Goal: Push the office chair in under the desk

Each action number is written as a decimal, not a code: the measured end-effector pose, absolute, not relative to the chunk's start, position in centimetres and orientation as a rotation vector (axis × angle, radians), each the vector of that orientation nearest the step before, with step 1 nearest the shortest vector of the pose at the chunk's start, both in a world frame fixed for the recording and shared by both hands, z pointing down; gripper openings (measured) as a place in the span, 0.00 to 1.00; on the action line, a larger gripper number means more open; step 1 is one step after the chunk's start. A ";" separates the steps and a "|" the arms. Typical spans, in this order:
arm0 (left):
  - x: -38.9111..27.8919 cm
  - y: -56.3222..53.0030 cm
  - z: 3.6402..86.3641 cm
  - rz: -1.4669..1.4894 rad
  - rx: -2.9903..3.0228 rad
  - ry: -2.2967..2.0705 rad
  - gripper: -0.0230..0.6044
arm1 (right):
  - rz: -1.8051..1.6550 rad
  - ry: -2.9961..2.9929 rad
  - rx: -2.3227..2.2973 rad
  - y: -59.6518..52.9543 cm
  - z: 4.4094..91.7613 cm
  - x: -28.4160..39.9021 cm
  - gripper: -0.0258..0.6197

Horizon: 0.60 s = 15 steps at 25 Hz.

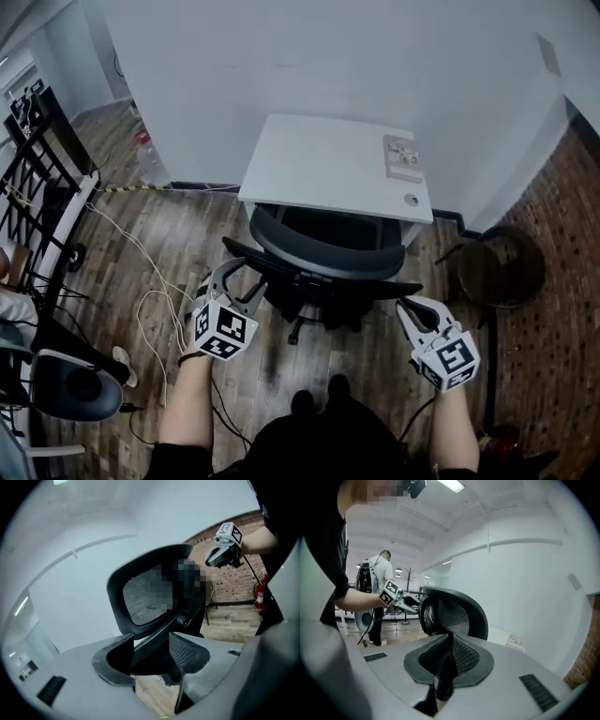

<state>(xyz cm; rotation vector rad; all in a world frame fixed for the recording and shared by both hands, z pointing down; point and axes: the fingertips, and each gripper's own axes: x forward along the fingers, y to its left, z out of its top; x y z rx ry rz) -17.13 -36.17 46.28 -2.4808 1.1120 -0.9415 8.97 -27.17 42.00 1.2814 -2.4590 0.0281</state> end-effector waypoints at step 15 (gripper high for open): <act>-9.6 -30.1 38.4 -0.334 -2.854 1.361 0.39 | 0.175 -2.819 1.327 -26.6 36.4 11.1 0.04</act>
